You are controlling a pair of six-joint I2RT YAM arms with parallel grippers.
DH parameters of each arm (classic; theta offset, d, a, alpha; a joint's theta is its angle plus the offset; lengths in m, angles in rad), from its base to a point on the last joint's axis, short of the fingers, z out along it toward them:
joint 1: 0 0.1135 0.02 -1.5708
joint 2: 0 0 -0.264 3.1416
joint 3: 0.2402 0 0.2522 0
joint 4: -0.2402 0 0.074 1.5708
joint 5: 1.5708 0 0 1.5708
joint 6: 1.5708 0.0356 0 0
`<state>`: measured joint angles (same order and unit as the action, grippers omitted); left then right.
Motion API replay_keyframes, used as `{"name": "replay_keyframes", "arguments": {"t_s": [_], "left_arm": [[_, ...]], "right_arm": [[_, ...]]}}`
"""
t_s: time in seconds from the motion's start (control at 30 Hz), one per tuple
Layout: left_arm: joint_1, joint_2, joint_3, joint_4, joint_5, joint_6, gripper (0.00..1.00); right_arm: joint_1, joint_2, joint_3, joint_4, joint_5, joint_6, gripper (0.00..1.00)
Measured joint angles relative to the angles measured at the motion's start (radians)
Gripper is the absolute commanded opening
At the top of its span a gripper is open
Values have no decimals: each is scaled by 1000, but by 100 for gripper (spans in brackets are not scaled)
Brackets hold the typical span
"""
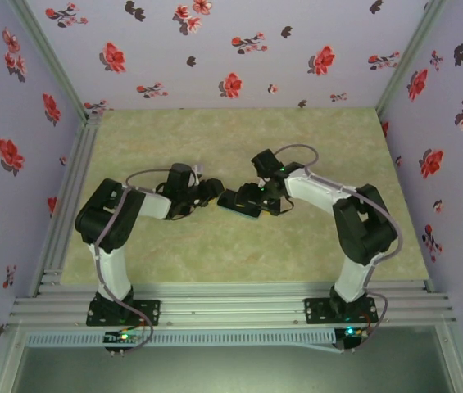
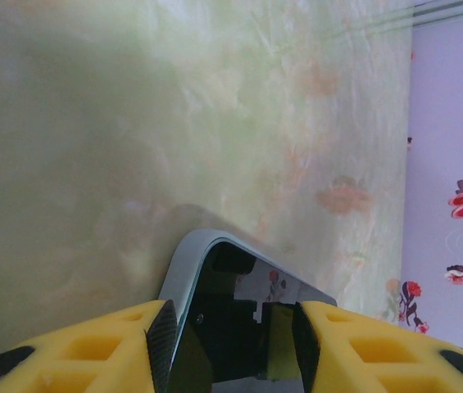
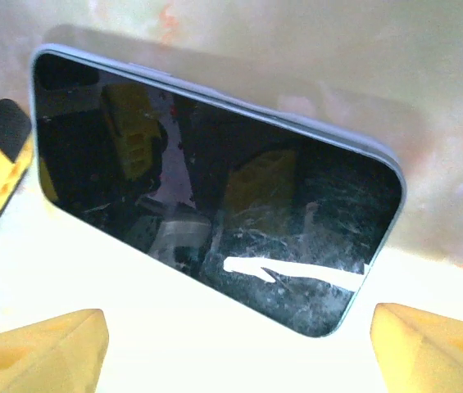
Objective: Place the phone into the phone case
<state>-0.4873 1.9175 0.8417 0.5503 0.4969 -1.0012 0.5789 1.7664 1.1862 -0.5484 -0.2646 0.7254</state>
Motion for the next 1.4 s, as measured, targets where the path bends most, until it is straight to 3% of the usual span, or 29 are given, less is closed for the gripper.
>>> {"name": "replay_keyframes", "arguments": {"t_s": [0.13, 0.37, 0.47, 1.4], "left_arm": [[0, 0, 13, -31, 0, 14, 47], [0, 0, 30, -70, 0, 30, 47], [0, -3, 37, -92, -1, 43, 47], [0, -19, 39, -142, -8, 70, 47]], "right_arm": [[-3, -59, -60, 54, 0, 0, 69], [-3, -126, -182, 145, -1, 2, 14], [-3, -129, -216, 175, -1, 5, 2], [-3, -129, -267, 260, 8, 8, 0]]}}
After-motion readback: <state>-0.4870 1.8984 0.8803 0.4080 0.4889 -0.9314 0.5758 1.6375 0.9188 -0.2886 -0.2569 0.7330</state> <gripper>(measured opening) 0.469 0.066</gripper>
